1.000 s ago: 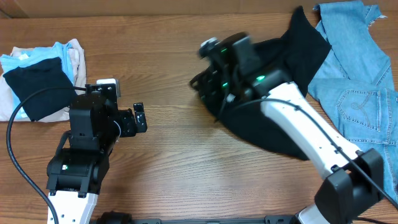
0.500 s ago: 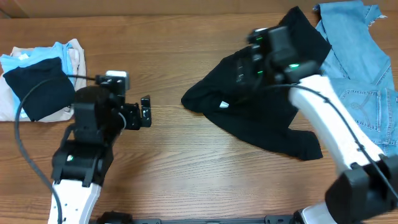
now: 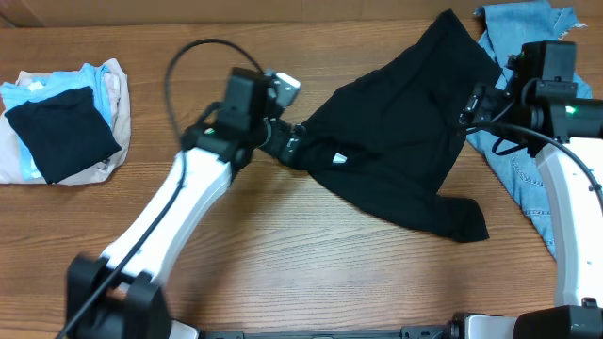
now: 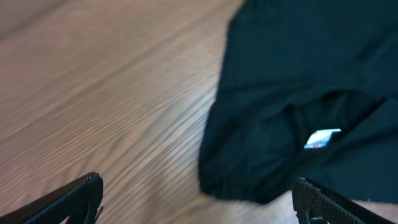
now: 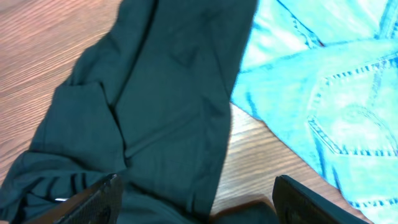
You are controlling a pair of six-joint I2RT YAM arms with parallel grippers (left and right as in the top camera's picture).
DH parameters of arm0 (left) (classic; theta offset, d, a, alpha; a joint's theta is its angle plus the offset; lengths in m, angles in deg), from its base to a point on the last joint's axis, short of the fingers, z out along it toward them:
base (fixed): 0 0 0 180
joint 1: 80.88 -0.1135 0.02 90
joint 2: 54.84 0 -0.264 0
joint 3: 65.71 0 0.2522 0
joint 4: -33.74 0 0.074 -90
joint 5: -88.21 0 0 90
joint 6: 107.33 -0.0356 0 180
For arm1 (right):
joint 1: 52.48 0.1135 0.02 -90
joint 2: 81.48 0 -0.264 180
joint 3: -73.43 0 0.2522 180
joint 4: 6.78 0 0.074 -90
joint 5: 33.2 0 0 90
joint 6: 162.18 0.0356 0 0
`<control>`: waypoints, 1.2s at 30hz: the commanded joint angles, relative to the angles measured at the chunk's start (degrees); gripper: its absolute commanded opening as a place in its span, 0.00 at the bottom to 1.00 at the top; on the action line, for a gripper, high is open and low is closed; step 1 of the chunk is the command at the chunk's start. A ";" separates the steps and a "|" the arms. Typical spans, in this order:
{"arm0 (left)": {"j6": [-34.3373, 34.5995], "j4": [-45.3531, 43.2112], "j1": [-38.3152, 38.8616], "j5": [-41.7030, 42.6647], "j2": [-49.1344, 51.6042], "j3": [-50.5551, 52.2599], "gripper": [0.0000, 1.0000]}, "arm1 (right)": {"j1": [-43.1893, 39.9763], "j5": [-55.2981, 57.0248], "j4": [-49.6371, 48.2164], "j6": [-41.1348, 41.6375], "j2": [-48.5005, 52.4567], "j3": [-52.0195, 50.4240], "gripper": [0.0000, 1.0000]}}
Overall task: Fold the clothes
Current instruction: 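Grasp the t-shirt's left edge with the left gripper, then pull the t-shirt left and spread it with the left gripper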
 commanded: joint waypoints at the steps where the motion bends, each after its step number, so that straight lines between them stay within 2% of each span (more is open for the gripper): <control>1: -2.93 -1.95 2.34 0.81 6.73 -2.36 1.00 | -0.83 0.37 0.15 0.66 -0.42 0.48 0.81; 7: -5.81 -6.10 6.40 0.28 15.87 -2.51 1.00 | -0.83 0.37 0.15 0.66 -0.42 0.48 0.81; 9: -5.88 -7.52 7.37 -0.92 17.90 -2.51 0.96 | -0.83 0.37 0.17 0.66 -0.42 0.48 0.81; 13: -5.86 -11.56 8.46 -6.14 20.92 -2.51 0.74 | -0.83 0.35 0.28 0.66 -0.42 0.48 0.81; 15: -5.42 -13.42 8.48 -7.96 21.46 -2.51 0.58 | -0.83 0.35 0.39 0.66 -0.42 0.48 0.81; 16: -5.07 -14.23 8.48 -8.61 21.53 -2.51 0.46 | -0.83 0.35 0.44 0.66 -0.42 0.48 0.82; 18: -4.90 -15.76 8.39 -9.22 21.53 -2.51 0.15 | -0.83 0.35 0.63 0.66 -0.42 0.48 0.82; 20: -4.31 -16.92 8.41 -10.05 21.53 -2.51 0.04 | -0.83 0.37 0.72 0.66 -0.42 0.48 0.81; 26: -0.90 -16.72 6.69 -22.75 20.92 -6.95 0.04 | -0.83 0.37 0.87 0.66 -0.42 0.48 0.81; 31: 0.72 -13.64 -1.03 -23.82 19.93 -18.51 0.04 | -0.83 0.37 1.27 0.63 -0.42 0.48 0.81; 36: 10.60 -8.61 -13.14 -22.53 19.93 -28.17 0.07 | -0.83 0.37 1.70 0.63 -0.42 0.48 0.81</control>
